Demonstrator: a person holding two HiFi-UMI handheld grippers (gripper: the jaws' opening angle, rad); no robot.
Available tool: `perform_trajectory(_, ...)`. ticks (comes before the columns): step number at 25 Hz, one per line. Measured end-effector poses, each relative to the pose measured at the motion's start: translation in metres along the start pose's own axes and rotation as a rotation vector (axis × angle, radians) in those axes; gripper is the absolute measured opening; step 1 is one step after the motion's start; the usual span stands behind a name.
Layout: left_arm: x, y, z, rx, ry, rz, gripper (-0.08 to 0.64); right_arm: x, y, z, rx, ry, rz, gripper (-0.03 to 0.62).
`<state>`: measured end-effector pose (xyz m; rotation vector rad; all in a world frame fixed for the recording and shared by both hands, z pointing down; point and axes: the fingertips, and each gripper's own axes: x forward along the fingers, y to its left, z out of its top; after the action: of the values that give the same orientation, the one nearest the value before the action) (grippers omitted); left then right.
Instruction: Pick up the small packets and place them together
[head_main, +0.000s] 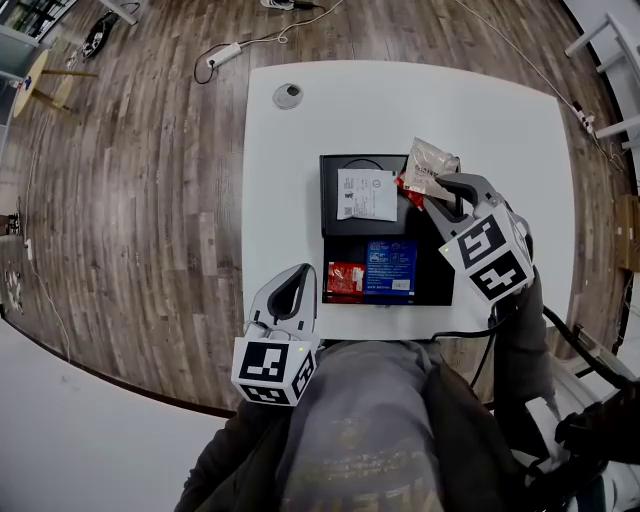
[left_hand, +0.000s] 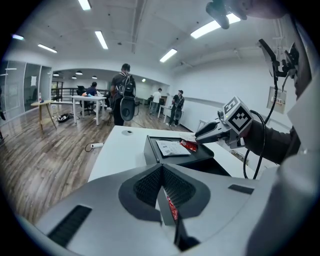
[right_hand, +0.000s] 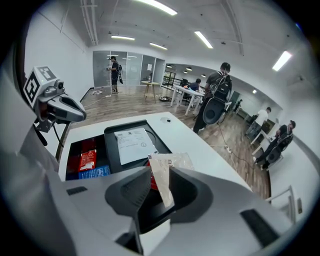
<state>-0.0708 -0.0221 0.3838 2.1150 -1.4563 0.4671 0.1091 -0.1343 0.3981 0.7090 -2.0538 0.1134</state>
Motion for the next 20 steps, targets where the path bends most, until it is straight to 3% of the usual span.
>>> perform_trajectory(11, -0.015, -0.012, 0.011, 0.036, -0.064, -0.047, 0.003, -0.059, -0.001, 0.034, -0.006, -0.152, -0.146, 0.109)
perform_trajectory(13, -0.017, -0.015, 0.011, 0.038, -0.071, -0.058, 0.003, -0.066, 0.013, 0.037, -0.017, -0.17, -0.109, 0.108)
perform_trajectory(20, -0.026, -0.015, 0.005, 0.043, -0.067, -0.068, 0.003, -0.051, 0.09, 0.03, -0.082, -0.145, 0.137, 0.107)
